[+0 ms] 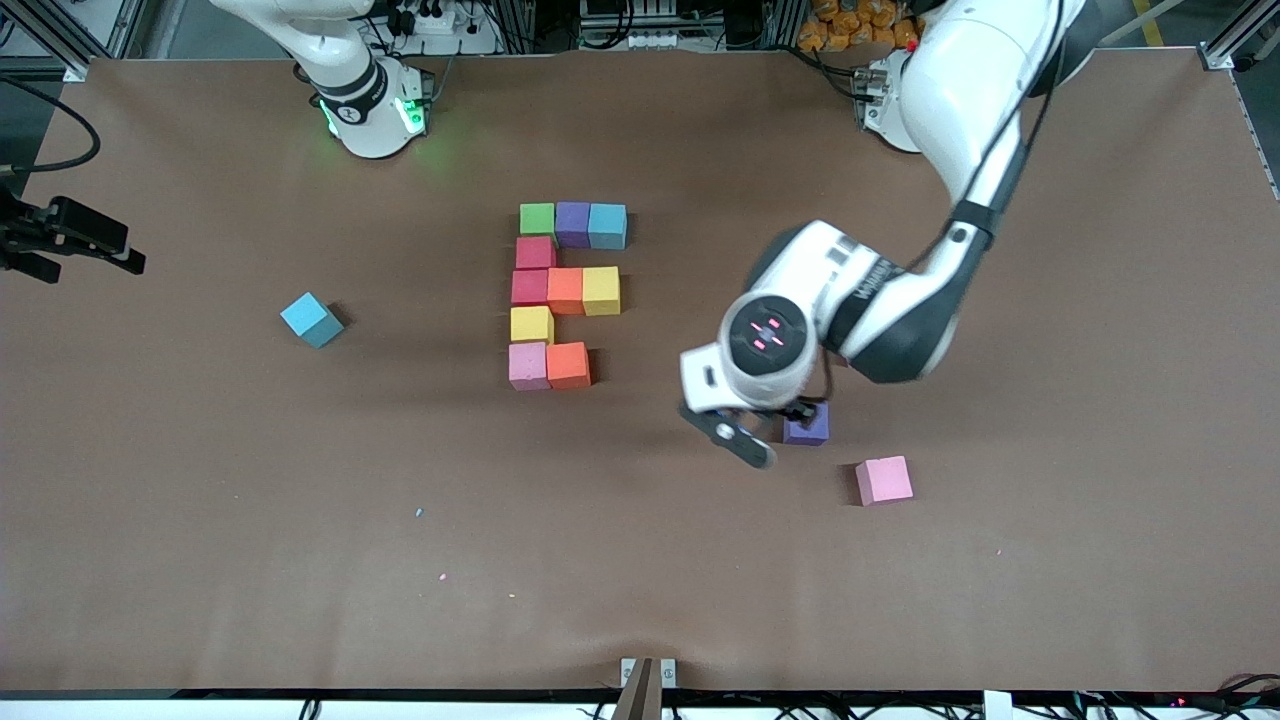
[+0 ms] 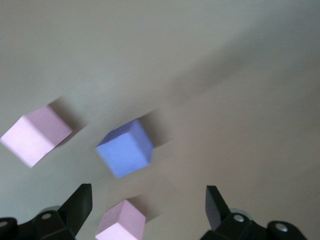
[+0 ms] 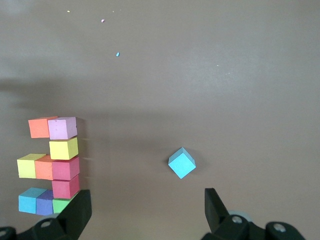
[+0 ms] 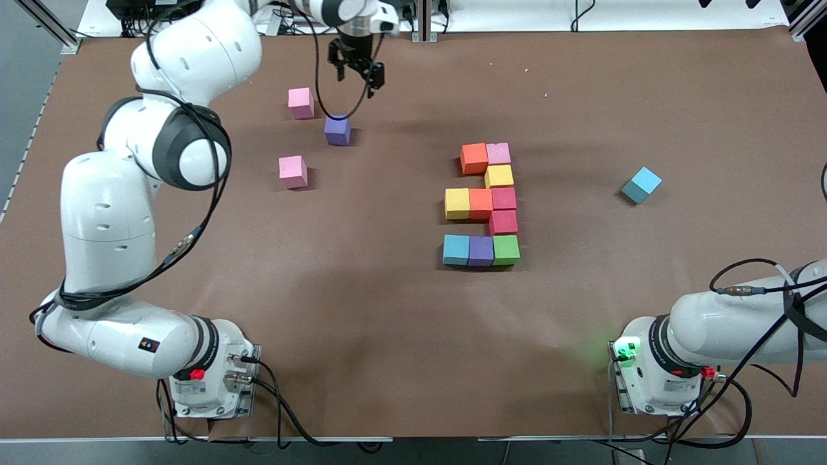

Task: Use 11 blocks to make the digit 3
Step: 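Move the left gripper to the purple cube and lower onto it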

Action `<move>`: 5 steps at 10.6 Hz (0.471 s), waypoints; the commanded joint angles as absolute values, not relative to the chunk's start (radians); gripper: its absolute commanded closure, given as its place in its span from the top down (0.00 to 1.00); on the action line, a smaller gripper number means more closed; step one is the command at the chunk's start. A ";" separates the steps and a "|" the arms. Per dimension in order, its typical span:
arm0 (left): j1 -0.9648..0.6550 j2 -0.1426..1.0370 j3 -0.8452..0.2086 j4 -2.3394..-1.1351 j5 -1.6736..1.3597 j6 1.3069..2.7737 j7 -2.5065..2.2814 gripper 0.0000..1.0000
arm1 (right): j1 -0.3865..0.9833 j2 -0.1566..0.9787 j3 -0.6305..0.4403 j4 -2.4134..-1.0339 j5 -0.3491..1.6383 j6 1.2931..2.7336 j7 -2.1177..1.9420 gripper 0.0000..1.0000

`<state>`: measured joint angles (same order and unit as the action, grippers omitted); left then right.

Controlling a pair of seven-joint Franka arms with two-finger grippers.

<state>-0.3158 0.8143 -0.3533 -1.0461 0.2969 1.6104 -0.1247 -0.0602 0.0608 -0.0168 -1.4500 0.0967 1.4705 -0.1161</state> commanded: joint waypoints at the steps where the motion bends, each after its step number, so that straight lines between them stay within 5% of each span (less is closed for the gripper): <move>1: -0.215 0.756 -0.360 -1.161 0.313 1.615 -0.272 1.00 | -0.066 0.067 -0.009 -1.431 0.086 1.456 -0.120 1.00; 5: -0.146 0.726 -0.370 -1.274 0.365 1.724 -0.478 1.00 | -0.066 0.067 -0.009 -1.431 0.087 1.456 -0.120 1.00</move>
